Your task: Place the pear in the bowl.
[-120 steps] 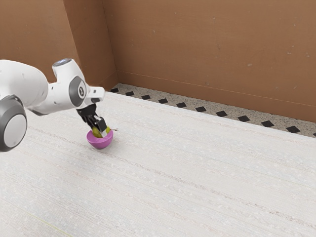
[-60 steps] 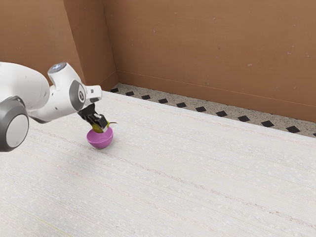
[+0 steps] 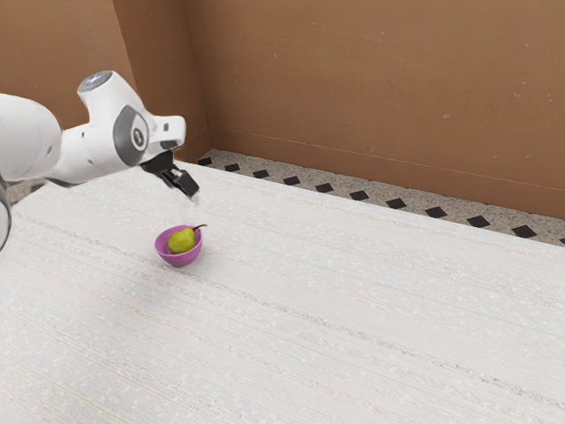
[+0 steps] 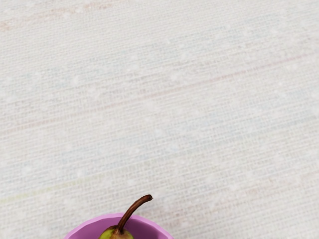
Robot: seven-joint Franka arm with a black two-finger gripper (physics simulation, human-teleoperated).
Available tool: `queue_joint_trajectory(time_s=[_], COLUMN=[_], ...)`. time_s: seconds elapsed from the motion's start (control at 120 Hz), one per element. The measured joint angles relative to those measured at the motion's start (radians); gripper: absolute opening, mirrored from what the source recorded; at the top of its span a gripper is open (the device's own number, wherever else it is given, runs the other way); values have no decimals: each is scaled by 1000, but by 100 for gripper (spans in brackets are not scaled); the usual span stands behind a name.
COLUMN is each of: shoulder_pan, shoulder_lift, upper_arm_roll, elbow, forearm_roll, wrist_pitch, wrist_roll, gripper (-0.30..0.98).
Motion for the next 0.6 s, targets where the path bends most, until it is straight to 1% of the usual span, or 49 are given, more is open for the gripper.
queue_joint_trajectory(time_s=[0.117,0.167,0.258,0.317,0.425,0.6], shoulder_pan=[-43,-60,-117,-135,-156,-164], shoulder_lift=[-99,-122,-153,-164,-175,-175], upper_arm_roll=[1,1,0,-3,-6,-6], elbow=[25,58,147,190,230,282], forearm_roll=[144,193,314,366,418,447], wrist_pitch=[-85,-136,-251,-332,-472,-613], wrist_roll=[-8,-17,-57,-97,-188,-311], gripper=[67,67,68,68,68,68])
